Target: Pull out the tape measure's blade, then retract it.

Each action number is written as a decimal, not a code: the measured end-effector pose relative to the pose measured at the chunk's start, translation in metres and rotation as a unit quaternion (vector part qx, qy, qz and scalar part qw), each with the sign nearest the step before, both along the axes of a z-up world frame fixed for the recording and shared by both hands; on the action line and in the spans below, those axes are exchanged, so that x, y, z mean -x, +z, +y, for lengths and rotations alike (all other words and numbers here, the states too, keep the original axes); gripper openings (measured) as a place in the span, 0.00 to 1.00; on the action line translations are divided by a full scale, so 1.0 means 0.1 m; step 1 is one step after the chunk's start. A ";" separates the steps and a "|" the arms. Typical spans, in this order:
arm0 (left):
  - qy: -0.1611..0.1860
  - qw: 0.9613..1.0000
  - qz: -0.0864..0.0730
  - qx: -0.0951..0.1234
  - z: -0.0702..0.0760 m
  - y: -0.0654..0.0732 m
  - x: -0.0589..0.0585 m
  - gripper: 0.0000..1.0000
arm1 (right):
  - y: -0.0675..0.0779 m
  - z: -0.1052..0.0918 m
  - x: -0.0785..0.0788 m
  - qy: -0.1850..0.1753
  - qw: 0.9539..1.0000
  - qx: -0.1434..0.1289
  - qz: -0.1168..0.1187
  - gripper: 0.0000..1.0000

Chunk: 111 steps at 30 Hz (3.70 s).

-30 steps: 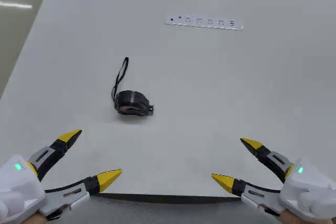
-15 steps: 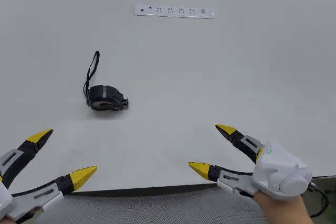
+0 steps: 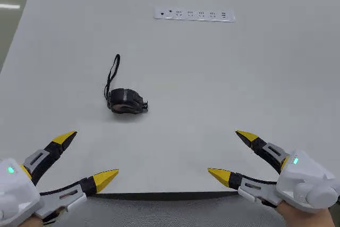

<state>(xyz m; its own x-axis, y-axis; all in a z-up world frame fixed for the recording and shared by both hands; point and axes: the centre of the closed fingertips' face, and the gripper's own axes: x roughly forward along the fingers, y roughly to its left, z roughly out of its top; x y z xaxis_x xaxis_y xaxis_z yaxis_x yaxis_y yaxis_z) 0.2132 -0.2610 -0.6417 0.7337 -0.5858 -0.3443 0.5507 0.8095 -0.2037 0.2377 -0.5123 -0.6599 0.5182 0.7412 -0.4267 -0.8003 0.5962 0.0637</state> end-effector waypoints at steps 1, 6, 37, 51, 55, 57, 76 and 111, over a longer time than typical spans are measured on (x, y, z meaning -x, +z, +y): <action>-0.001 1.000 0.001 -0.001 0.00 -0.01 0.00 0.77 | 0.00 0.01 -0.01 0.002 1.000 0.001 -0.001 0.67; -0.017 1.000 0.001 -0.014 0.03 -0.05 -0.03 0.78 | -0.02 0.09 -0.02 0.021 1.000 -0.003 0.006 0.64; -0.155 0.986 0.001 -0.055 -0.04 -0.22 -0.55 0.78 | -0.18 0.49 -0.42 0.112 0.994 -0.004 0.003 0.61; -0.199 0.977 -0.007 -0.073 -0.02 -0.30 -0.84 0.77 | -0.29 0.65 -0.61 0.149 0.989 -0.002 0.007 0.60; -0.208 0.975 -0.010 -0.078 -0.04 -0.31 -0.92 0.76 | -0.32 0.68 -0.68 0.152 0.988 -0.006 0.007 0.59; -0.217 0.972 -0.013 -0.084 -0.05 -0.32 -0.96 0.76 | -0.33 0.72 -0.71 0.155 0.988 -0.006 0.009 0.59; -0.263 0.959 0.005 -0.106 -0.13 -0.59 -1.20 0.69 | -0.49 0.93 -0.92 0.188 0.982 -0.009 0.014 0.58; -0.288 0.949 0.040 -0.123 -0.10 -0.98 -1.40 0.55 | -0.66 1.27 -1.16 0.221 0.974 -0.019 0.035 0.53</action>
